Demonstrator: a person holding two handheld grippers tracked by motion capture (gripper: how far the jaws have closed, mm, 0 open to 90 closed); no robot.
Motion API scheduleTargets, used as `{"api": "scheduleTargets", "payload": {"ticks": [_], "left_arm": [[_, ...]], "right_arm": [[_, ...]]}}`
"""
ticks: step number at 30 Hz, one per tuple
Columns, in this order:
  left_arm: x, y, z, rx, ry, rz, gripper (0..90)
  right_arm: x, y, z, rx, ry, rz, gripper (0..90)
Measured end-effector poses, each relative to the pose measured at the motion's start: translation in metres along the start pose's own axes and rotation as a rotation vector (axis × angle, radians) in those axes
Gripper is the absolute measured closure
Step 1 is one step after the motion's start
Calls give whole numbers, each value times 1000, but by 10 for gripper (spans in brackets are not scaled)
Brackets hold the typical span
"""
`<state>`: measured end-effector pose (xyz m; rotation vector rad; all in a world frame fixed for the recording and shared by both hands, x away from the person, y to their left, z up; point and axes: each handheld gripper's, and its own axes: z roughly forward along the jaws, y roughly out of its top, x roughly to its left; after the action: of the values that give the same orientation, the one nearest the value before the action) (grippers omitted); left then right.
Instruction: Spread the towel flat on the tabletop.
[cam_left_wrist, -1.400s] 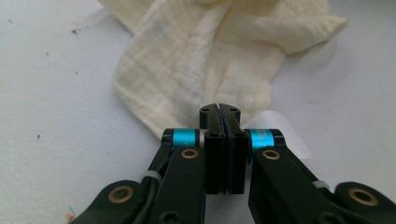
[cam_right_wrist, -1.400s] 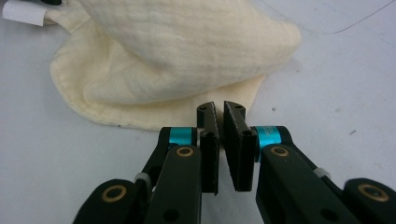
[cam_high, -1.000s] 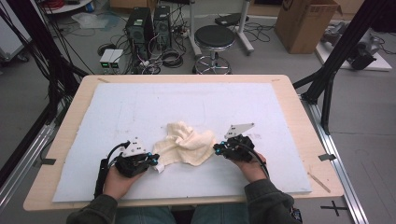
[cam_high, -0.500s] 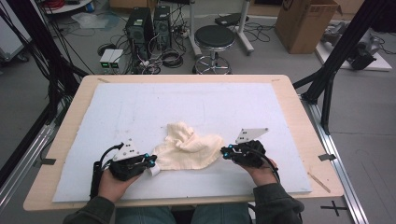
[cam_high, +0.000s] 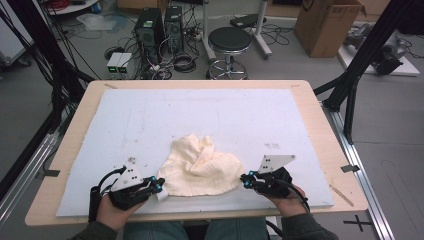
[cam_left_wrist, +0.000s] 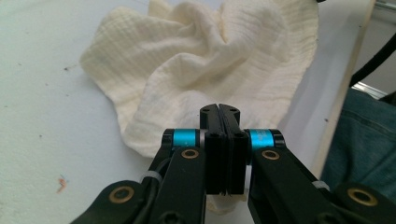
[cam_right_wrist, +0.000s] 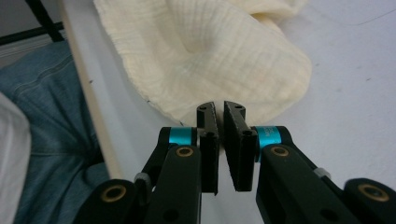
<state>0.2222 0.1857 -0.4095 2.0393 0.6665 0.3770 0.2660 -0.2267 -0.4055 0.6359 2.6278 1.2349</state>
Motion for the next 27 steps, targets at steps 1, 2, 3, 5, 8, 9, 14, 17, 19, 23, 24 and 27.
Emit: {"api": "scheduleTargets", "payload": {"ticks": [1,2,3,5,8,9,14,17,19,23,24,27], "left_arm": [[-2,-1,-1,4,-2,2,886],[-4,-2,-3,5,0,1,886],[-5,-3,-5,10,2,10,886],[-8,-5,-9,7,3,6,886],[-11,-8,-14,6,1,0,886],[-11,-8,-14,6,-5,2,886],[-9,-9,-12,2,-26,-12,726],[-2,-7,-9,-6,-15,-22,612],[4,-5,-5,-7,-11,-31,563],[17,2,8,2,-10,-53,493],[21,4,11,4,-16,-58,497],[31,9,21,10,-8,-70,504]], "right_arm": [[3,-2,-1,4,9,0,845],[5,-4,-1,11,16,1,845],[8,-6,-1,18,20,1,845],[14,-9,-2,31,32,-5,845],[22,-14,-3,42,50,-2,843],[24,-14,-3,43,57,-7,842],[22,-13,-4,2,77,4,719],[17,-9,-9,-44,72,11,654],[9,-6,-9,-60,47,12,638],[-11,3,-2,-69,27,40,617],[-15,6,1,-71,23,48,608],[-30,16,15,-70,24,57,587]]}}
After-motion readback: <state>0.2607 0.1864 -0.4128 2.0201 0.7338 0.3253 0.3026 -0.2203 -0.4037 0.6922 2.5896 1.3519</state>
